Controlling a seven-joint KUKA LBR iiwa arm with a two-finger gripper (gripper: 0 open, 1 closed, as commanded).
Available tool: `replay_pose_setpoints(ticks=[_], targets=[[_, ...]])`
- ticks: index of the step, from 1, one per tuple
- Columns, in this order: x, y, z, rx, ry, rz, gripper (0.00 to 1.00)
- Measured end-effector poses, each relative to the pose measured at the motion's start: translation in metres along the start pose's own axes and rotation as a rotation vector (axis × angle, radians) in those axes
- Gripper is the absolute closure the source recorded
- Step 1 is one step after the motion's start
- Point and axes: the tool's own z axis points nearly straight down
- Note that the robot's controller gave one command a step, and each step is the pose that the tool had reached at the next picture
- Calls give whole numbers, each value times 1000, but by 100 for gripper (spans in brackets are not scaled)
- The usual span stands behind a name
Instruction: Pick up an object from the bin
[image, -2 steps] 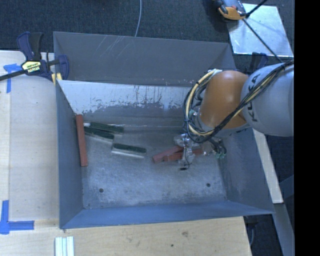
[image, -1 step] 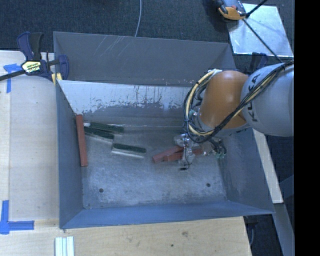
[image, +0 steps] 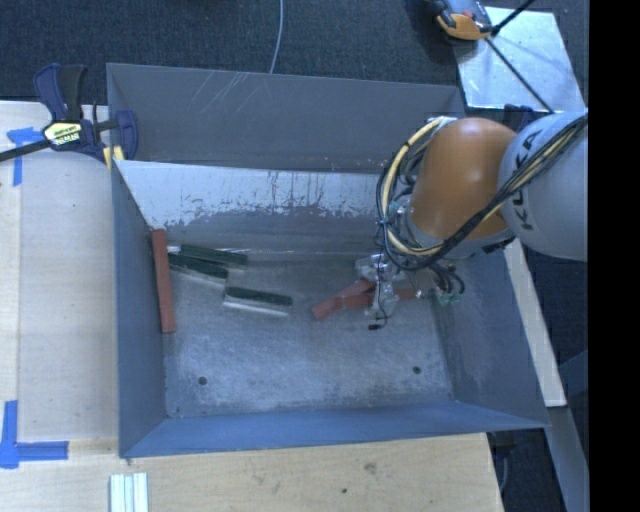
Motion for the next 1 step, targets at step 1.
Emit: replay_pose_setpoints(ticks=[1], targets=[[4, -4, -23, 2, -7, -20, 100]])
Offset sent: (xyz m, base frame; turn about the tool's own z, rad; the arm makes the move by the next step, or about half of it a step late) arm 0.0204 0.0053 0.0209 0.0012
